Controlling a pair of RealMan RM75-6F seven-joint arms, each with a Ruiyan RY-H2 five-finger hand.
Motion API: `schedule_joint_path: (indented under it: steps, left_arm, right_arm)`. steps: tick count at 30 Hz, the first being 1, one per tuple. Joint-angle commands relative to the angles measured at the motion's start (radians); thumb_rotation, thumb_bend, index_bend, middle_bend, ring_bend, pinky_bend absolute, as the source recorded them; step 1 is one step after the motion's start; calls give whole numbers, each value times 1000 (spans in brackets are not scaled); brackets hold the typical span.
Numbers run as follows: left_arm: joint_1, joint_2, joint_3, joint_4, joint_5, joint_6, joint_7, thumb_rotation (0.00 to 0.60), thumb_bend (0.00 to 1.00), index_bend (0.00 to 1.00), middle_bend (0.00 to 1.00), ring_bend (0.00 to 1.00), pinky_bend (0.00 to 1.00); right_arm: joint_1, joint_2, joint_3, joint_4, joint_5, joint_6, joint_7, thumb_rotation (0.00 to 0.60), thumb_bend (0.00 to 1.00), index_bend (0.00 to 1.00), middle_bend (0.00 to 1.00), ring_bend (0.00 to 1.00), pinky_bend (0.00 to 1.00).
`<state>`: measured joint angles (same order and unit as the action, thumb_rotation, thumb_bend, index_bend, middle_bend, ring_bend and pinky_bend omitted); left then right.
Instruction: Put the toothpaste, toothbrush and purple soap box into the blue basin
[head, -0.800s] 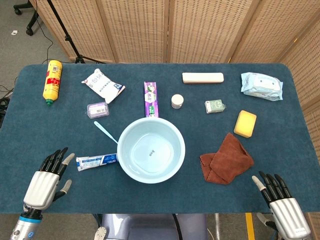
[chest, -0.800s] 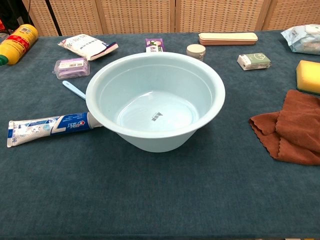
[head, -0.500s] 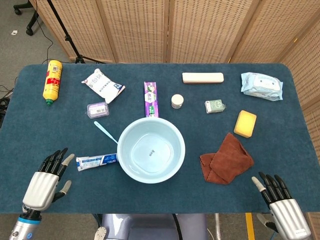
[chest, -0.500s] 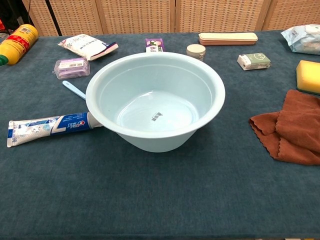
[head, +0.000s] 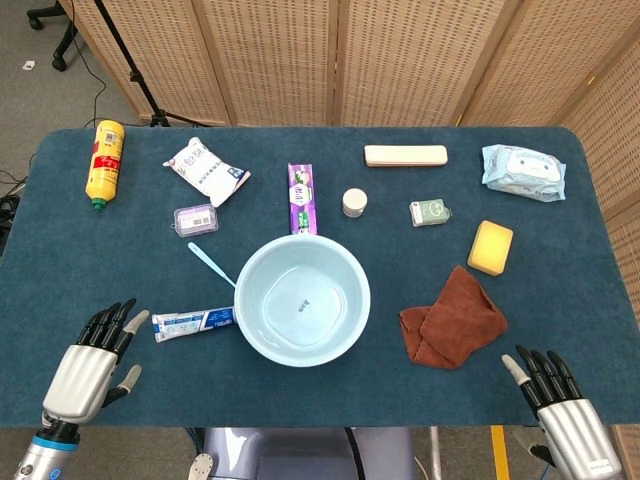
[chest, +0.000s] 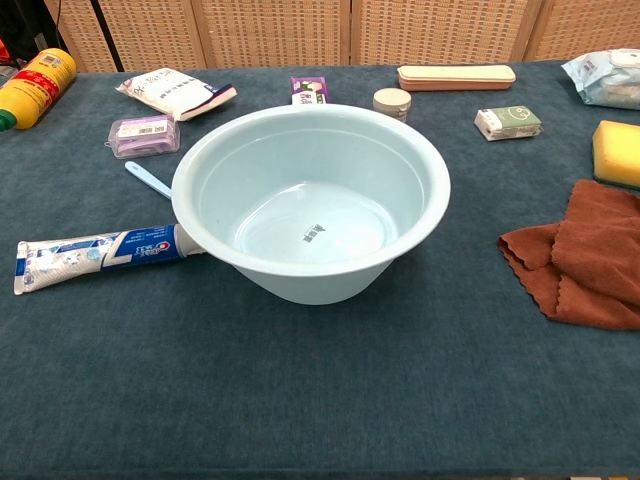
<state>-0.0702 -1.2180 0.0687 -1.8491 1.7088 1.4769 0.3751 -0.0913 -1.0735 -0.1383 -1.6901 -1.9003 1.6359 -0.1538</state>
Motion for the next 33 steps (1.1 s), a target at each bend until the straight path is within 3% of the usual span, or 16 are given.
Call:
schedule_joint_path:
  steps: [1,27,33]
  left_arm:
    - [-1,0,0,-2,-3,-5,5,600,335,0,0,0,129]
    - [-4,-6,-2,-13,-30,-28,24,600,335,0,0,0,129]
    - [-12,-8,-15,-10,-78,-56,51,600,336,0,0,0,129]
  right_arm:
    - [0,1,0,0,1,0,1,600,131,0,0,0,0]
    - [3,-1,5,1,16,-12,-5,600,131,0,0,0,0]
    - [3,-2,7,1,20,-12,-3,600,131,0,0,0,0]
